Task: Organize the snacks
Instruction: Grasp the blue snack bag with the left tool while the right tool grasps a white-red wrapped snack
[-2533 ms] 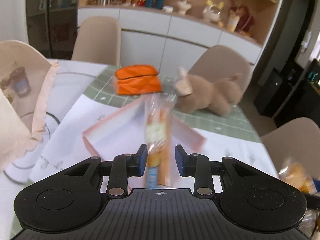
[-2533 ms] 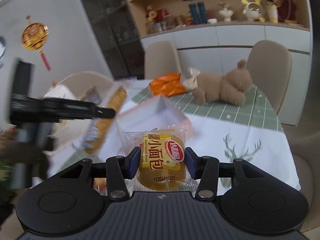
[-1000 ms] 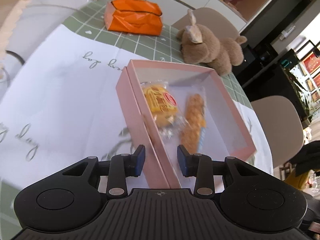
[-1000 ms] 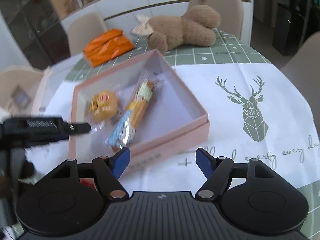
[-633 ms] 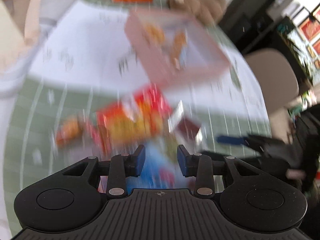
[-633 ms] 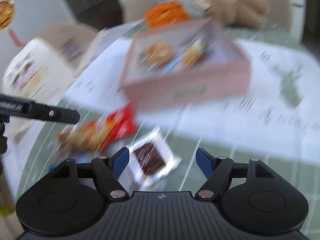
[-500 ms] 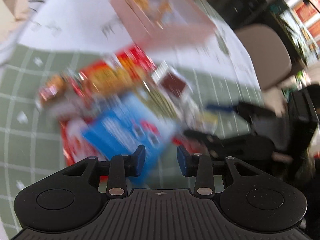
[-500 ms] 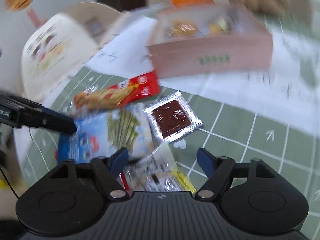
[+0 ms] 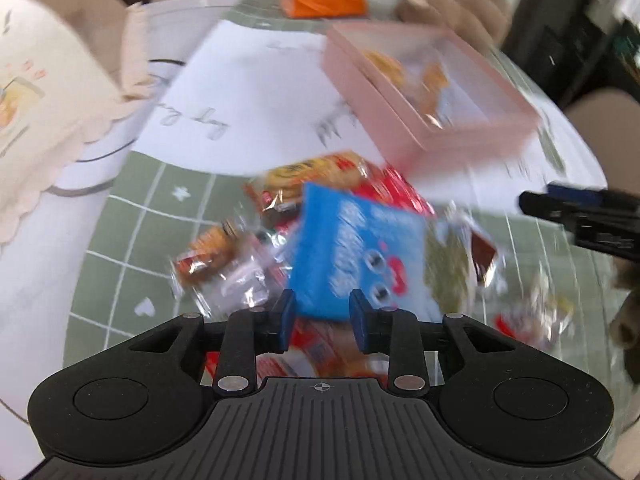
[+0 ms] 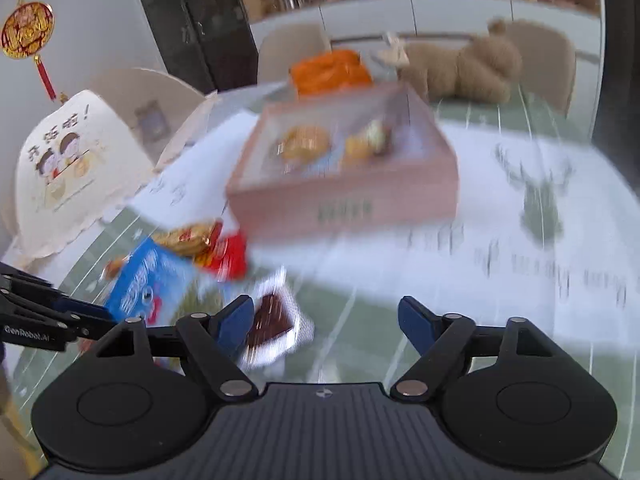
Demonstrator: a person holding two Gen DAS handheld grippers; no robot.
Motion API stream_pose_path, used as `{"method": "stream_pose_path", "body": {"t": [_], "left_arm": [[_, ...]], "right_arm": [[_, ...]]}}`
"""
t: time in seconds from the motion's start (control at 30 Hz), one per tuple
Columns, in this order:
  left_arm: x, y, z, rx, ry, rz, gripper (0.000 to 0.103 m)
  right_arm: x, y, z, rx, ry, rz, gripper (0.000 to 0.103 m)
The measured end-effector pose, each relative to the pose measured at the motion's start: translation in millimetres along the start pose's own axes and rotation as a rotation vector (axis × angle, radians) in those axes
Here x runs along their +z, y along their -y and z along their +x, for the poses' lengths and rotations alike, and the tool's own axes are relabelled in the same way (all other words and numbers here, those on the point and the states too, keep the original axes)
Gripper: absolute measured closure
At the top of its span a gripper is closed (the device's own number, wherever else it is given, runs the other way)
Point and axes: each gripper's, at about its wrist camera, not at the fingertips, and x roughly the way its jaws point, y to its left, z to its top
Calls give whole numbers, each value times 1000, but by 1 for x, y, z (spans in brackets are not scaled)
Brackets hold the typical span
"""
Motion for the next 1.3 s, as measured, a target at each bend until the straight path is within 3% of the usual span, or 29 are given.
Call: {"method": "stream_pose_path", "body": {"t": [0.03,0.07,0.2,0.37,0.43,0.57,0.73,0.9,0.97,1.1,1.3], "left_arm": [[2,-4,-2,-20,5,-15,70],[4,-7,-6,-43,10,-15,70],[3,-9,-11,-144,-34,26,70],[-13,-4,-7,-202,-152,106,70],[-20,2,-4,-236,-180,126,70],[-19,12,-3,-255,-144,86,70],[-3,13,-12,-232,41,-17,70],[9,5,0,-112,120,-83,70],[7,8,8,-95,106,-98,70],[-4,32,27,-142,27,-35,70],[-14,75,40,-339,-108,64,70]], "right_arm": [[8,-5,12,-9,-16,-6,53],[18,-8,24,-5,-39,1,63],[50,-34,70,59,-73,30,64],[71,-67,105,99,-93,29,64],[69,-73,99,115,-106,-4,59],[33,-69,53,100,-118,-105,31],[-31,-51,0,116,-180,-85,27],[-79,-58,-17,-71,-176,-152,27],[-87,-59,-25,-96,-165,-164,27],[-100,-41,-41,-105,-133,-79,27],[-102,-27,-41,-141,-92,-74,22]]}}
